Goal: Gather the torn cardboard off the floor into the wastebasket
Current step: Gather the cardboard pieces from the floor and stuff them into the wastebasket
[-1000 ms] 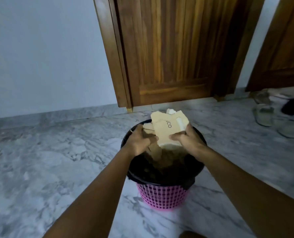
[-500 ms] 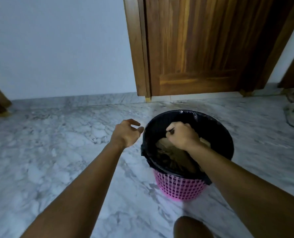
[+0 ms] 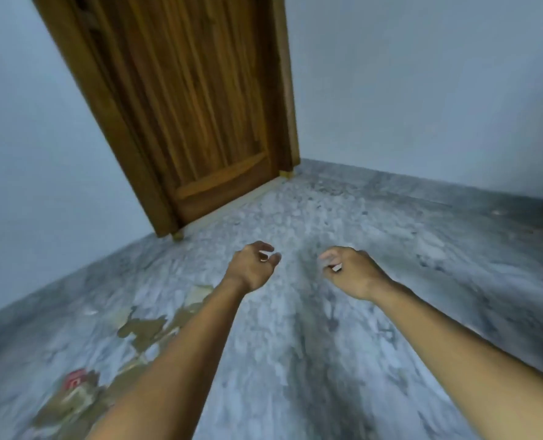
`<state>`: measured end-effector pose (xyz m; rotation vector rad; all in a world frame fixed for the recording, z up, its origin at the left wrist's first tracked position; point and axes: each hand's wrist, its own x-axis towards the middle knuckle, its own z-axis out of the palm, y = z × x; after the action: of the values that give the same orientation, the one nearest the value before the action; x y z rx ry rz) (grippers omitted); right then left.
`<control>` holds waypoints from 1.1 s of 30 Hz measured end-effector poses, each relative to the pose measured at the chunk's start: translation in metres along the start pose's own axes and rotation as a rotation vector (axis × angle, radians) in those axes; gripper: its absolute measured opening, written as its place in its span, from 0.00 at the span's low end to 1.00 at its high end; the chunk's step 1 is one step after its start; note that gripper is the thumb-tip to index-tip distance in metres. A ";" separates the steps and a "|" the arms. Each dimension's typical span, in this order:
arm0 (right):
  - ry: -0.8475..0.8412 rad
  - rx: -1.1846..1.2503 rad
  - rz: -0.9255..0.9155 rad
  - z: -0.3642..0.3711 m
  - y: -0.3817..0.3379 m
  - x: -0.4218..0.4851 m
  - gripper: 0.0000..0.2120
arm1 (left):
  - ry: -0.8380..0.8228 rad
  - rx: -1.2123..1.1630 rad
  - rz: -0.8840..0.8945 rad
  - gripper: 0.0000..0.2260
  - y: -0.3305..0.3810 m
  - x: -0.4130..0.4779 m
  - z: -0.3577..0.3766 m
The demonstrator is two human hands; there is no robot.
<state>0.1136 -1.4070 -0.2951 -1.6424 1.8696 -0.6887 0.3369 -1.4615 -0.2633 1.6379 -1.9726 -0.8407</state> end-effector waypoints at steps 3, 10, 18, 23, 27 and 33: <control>-0.140 -0.011 -0.082 0.079 -0.084 0.022 0.14 | 0.034 -0.009 -0.104 0.17 -0.086 -0.014 -0.078; -0.383 -0.094 -0.237 0.218 -0.231 0.043 0.16 | 0.111 -0.042 -0.331 0.16 -0.238 -0.066 -0.211; -0.615 -0.185 -0.397 0.347 -0.305 0.055 0.18 | 0.232 -0.088 -0.550 0.16 -0.346 -0.120 -0.260; -0.763 -0.281 -0.510 0.415 -0.323 0.080 0.19 | 0.312 -0.119 -0.710 0.17 -0.395 -0.139 -0.261; -0.893 -0.393 -0.604 0.462 -0.333 0.099 0.18 | 0.361 -0.135 -0.842 0.21 -0.430 -0.153 -0.251; -1.062 -0.481 -0.756 0.525 -0.347 0.127 0.24 | 0.441 -0.178 -1.037 0.21 -0.470 -0.158 -0.236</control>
<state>0.7135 -1.5852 -0.4386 -2.3528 0.6375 0.4202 0.8621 -1.4010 -0.4124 2.4524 -0.6529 -0.8238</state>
